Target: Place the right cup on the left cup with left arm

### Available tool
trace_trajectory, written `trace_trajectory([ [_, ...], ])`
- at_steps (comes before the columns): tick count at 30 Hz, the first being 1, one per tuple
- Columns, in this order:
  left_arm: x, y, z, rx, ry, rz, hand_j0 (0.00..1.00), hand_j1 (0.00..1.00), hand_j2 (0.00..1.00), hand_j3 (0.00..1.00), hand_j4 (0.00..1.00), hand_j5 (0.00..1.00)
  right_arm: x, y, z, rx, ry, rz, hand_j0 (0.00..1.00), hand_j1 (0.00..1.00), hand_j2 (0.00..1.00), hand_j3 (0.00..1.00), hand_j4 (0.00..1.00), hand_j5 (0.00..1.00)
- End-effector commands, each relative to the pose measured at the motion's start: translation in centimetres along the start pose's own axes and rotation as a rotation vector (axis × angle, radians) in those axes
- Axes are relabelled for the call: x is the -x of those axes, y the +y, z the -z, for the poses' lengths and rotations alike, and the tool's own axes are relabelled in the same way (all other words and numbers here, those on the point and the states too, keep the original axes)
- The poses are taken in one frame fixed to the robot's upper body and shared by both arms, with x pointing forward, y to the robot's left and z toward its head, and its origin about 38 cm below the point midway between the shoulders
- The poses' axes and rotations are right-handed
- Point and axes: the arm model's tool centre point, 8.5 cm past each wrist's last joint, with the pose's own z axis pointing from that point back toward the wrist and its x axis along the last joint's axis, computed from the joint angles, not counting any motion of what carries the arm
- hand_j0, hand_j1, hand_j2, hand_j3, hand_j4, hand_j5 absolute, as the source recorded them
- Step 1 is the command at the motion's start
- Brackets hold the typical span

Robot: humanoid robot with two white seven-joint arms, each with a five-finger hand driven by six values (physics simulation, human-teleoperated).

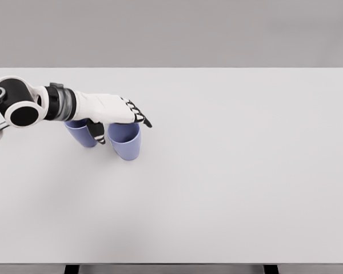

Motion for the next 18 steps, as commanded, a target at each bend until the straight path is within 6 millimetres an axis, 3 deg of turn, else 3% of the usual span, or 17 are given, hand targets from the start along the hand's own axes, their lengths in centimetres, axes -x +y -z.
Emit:
trace_trajectory([
  [1, 0.03, 0.06, -0.02, -0.002, 0.0, -0.001, 0.94, 0.94, 0.94, 0.94, 0.94, 0.94, 0.0, 0.0, 0.0, 0.0, -0.001, 0.001, 1.0, 1.0, 1.0, 1.0, 1.0, 1.0],
  [18, 0.17, -0.2, -0.18, 0.001, 0.004, -0.006, 0.75, 0.75, 0.75, 0.75, 0.75, 0.75, 0.0, 0.0, 0.0, 0.0, -0.001, 0.001, 1.0, 1.0, 1.0, 1.0, 1.0, 1.0],
])
